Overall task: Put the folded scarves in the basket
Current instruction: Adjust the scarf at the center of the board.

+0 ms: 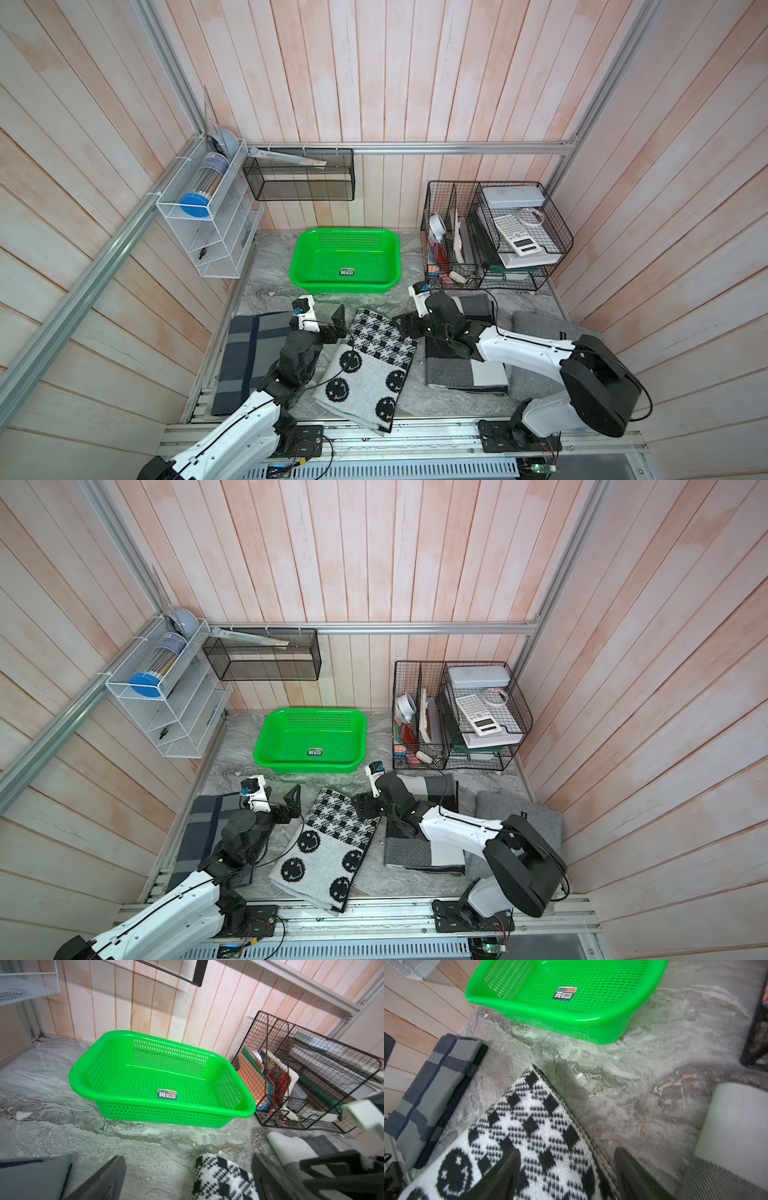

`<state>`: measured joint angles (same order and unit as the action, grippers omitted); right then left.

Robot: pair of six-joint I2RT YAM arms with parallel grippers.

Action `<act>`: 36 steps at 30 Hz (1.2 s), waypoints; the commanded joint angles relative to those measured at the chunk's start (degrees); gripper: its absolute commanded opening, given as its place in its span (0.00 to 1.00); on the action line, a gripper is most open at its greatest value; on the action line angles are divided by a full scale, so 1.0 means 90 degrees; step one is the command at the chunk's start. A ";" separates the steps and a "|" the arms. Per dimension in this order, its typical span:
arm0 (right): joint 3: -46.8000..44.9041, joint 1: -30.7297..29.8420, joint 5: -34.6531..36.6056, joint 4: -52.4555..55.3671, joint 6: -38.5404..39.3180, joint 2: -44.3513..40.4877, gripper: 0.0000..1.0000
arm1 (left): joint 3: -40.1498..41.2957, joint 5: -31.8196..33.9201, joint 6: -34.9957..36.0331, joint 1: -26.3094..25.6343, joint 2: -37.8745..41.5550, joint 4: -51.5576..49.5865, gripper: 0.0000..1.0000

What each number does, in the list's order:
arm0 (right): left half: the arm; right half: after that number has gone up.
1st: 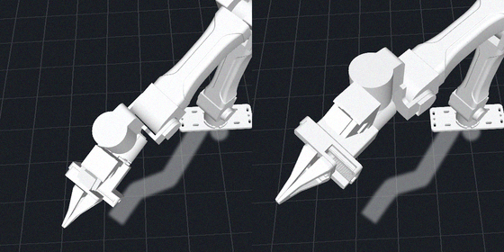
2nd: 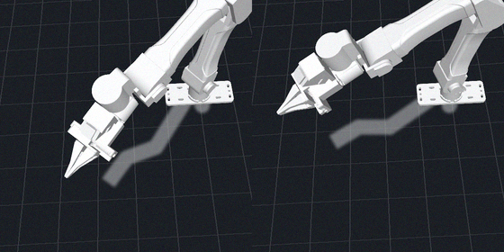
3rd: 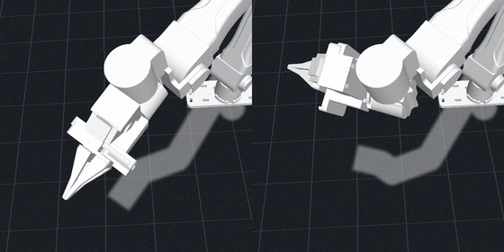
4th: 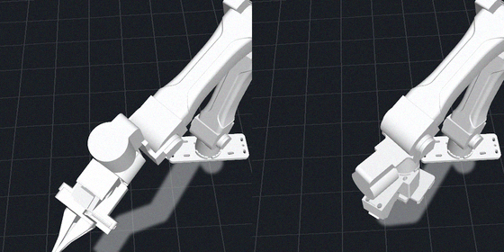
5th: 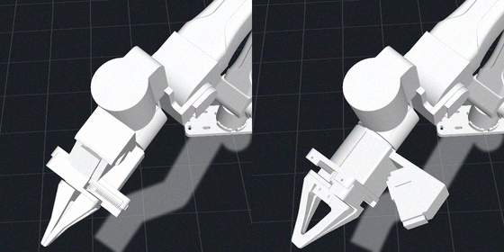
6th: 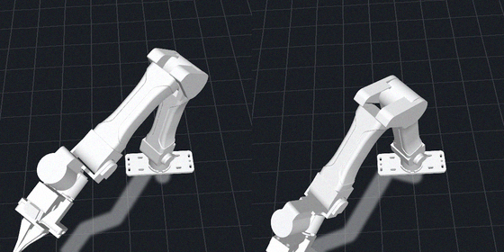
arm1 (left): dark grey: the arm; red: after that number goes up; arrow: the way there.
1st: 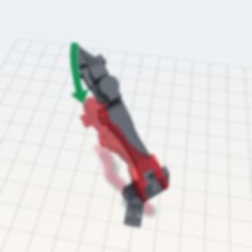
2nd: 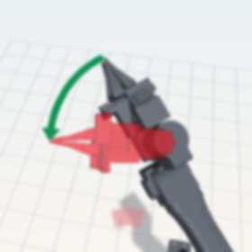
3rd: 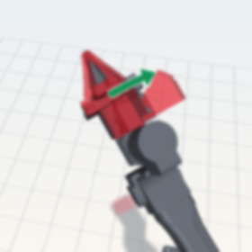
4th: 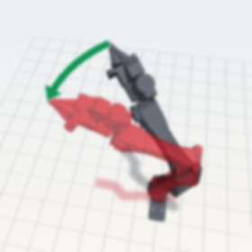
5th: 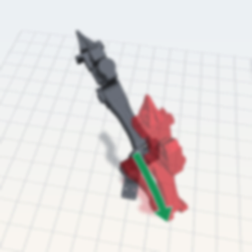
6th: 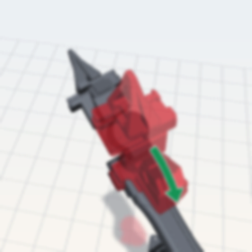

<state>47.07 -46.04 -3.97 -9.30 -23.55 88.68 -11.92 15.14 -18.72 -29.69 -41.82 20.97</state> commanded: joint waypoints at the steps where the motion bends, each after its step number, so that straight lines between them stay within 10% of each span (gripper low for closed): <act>1: 0.0828 0.0039 -0.0381 0.0798 0.0831 0.0660 0.77 | 0.0083 -0.0611 0.0282 -0.0011 0.0162 0.0228 1.00; 13: 0.1666 0.0051 -0.1153 0.1252 0.1162 0.2021 0.69 | 0.0234 -0.0206 0.1283 -0.0017 0.0270 0.0436 0.99; 21: 0.1329 0.0047 -0.1103 0.0790 0.0586 0.1885 0.02 | 0.0169 -0.0142 0.1195 -0.0021 0.0327 0.0633 0.99; 36: -0.0221 0.0657 -0.0079 -0.0223 -0.3149 0.0730 0.00 | -0.0076 0.0556 -0.1023 -0.0016 0.0320 -0.0091 1.00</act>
<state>46.68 -38.63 -6.17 -8.67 -44.36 97.17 -10.70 17.02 -21.43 -29.69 -38.22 23.90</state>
